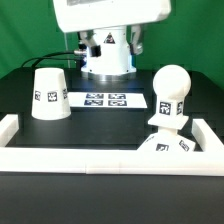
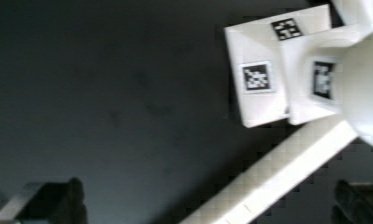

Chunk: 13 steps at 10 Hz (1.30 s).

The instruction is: Assemble lamp

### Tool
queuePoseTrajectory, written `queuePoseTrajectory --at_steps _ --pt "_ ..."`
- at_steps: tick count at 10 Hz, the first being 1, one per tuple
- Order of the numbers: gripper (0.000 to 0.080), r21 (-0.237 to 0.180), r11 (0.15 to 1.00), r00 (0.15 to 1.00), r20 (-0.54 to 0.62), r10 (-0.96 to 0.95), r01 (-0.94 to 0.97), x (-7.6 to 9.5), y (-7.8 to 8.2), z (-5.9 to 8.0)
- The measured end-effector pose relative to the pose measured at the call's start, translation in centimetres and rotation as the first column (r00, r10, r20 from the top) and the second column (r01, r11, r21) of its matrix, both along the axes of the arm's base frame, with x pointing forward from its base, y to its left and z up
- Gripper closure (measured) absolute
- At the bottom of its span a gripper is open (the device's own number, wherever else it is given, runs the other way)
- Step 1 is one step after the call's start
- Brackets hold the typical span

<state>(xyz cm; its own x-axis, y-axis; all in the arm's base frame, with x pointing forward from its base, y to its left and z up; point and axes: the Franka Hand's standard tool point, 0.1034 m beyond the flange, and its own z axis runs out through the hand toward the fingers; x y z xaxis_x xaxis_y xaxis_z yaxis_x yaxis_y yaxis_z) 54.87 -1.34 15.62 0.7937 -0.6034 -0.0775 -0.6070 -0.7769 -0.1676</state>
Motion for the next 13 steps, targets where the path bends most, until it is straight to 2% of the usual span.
queuePoseTrajectory --at_steps 3,4,5,6,7,9,10,13 --pt "0.0101 -0.001 1.000 1.000 -0.003 0.005 -0.005 -0.1 0.2 -0.2" --pt "0.0101 -0.010 0.999 0.999 -0.014 0.032 -0.032 -1.1 0.7 -1.2" --pt "0.0101 -0.013 0.999 0.998 -0.039 0.041 -0.041 -3.2 0.4 -2.4" --pt "0.0101 -0.018 0.999 0.997 -0.067 0.036 -0.037 -5.2 -0.3 -3.2" --pt "0.0101 -0.022 0.999 0.996 -0.079 0.034 -0.035 -6.3 -1.2 -3.8" --pt "0.0101 -0.031 0.999 0.996 -0.086 0.018 -0.020 -7.8 -5.3 -4.5" --pt "0.0101 -0.033 0.999 0.996 -0.084 0.006 -0.009 -7.9 -6.0 -4.4" --pt "0.0101 -0.033 0.999 0.996 -0.089 0.013 -0.016 -7.9 -5.7 -4.6"
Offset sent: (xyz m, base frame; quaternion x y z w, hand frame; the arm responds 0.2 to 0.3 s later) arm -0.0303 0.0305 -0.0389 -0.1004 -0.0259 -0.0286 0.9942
